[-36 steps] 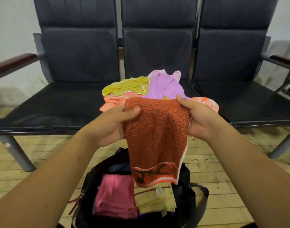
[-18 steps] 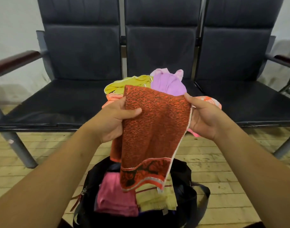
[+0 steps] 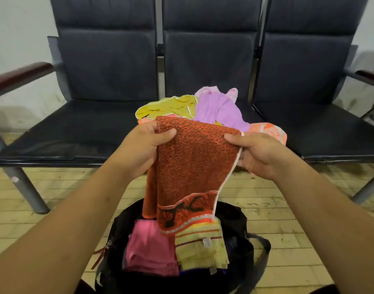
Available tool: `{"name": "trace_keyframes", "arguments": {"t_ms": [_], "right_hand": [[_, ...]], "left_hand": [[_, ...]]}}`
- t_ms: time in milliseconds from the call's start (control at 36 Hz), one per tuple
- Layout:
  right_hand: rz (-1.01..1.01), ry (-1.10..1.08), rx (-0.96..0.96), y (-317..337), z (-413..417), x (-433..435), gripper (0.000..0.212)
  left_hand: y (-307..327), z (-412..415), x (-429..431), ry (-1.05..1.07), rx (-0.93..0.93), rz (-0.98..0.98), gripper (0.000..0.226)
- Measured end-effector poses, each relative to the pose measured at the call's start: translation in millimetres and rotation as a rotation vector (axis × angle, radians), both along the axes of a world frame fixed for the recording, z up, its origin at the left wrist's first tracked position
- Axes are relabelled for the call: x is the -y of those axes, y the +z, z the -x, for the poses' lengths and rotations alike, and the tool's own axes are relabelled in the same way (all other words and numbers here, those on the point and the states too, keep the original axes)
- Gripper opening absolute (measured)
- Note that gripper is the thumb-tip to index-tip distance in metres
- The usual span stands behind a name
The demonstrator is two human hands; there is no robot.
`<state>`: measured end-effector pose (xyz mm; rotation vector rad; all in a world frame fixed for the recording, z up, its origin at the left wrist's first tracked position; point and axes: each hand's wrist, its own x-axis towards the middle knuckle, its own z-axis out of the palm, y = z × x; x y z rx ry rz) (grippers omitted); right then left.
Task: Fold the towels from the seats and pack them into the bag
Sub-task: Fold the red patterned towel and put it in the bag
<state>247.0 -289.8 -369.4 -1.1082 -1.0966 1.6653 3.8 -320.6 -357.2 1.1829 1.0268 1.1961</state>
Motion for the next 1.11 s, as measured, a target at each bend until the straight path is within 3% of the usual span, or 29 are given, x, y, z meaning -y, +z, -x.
{"name": "trace_keyframes", "arguments": {"t_ms": [83,167,361,528,611,667,750,861,1111], "right_hand": [[-0.104,-0.073,0.027,4,1,-1,0.042],[-0.162,-0.106,0.019,7,4,1,0.029],[-0.203,-0.170,-0.005,14,9,7,0.019],[-0.071,-0.224,-0.194,10,16,5,0.017],[-0.150,-0.309,-0.040,4,16,2,0.011],[-0.213,-0.347,0.052,3,13,1,0.022],[-0.303,-0.282,0.164,5,9,1,0.038],[-0.363,-0.209,0.257,7,1,1,0.016],[-0.504,-0.221,0.511,14,-4,2,0.016]], "left_hand": [[2,8,0,0.076,-0.213,-0.089,0.020],[4,13,3,0.146,-0.270,-0.093,0.020],[5,20,2,0.196,-0.301,-0.136,0.018],[5,19,2,0.101,-0.231,-0.107,0.026],[3,17,0,0.139,-0.333,-0.105,0.016],[1,19,-3,0.178,-0.394,-0.116,0.011],[0,22,-6,0.224,-0.510,-0.171,0.021],[2,28,-6,0.169,-0.566,-0.224,0.030],[2,31,-5,0.197,-0.816,-0.349,0.017]]}}
